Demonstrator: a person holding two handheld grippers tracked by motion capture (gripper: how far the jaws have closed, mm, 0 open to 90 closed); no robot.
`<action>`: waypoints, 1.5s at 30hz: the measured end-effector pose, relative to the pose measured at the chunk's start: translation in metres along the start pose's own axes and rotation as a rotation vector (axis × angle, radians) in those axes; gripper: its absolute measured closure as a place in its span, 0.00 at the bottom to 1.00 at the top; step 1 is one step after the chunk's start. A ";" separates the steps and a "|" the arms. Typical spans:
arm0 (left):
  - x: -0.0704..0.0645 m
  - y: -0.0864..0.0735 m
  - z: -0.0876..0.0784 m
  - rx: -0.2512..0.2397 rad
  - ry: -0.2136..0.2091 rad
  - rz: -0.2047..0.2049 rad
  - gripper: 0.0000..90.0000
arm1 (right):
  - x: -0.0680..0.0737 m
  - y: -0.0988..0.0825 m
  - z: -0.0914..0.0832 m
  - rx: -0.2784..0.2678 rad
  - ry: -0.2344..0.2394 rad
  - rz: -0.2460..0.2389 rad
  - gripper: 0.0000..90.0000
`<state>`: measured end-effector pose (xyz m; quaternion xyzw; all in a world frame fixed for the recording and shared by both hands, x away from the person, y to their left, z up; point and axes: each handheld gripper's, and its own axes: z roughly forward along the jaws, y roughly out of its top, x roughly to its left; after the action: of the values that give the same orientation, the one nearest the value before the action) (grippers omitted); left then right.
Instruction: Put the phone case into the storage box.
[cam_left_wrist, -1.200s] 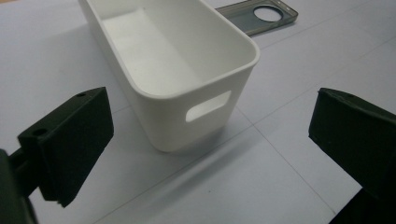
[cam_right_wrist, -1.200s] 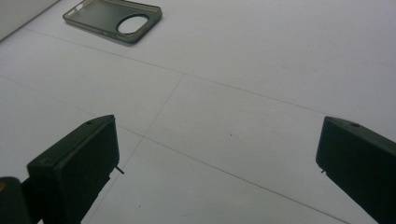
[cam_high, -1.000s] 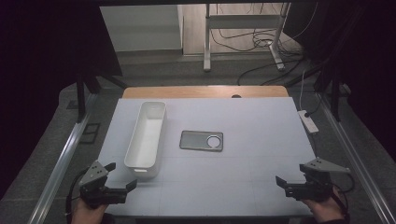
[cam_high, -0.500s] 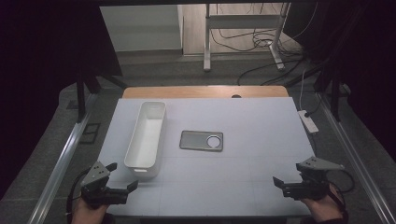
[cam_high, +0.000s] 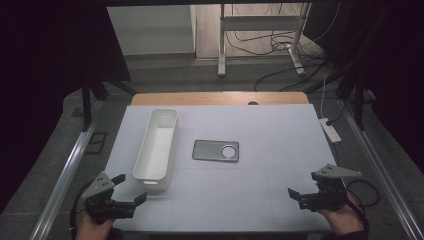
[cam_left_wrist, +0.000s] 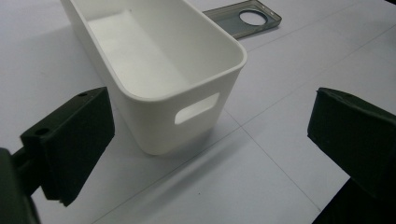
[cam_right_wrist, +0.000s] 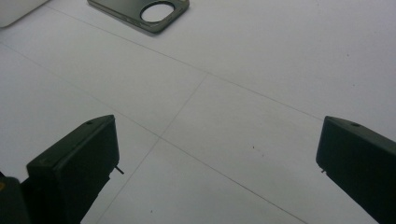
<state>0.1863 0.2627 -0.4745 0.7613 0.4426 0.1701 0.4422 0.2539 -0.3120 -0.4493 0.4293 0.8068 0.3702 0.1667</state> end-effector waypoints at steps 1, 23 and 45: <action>0.000 0.000 0.000 0.001 0.001 0.002 0.02 | 0.000 0.001 0.001 0.002 0.002 -0.007 0.00; -0.003 0.001 0.002 0.017 0.004 0.034 0.02 | 0.014 0.029 0.027 0.003 0.071 -0.057 0.00; -0.003 0.002 0.003 0.023 0.005 0.034 0.02 | 0.017 0.048 0.054 0.036 0.108 -0.079 0.00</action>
<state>0.1873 0.2580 -0.4744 0.7732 0.4327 0.1745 0.4295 0.3032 -0.2559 -0.4494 0.3796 0.8374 0.3714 0.1295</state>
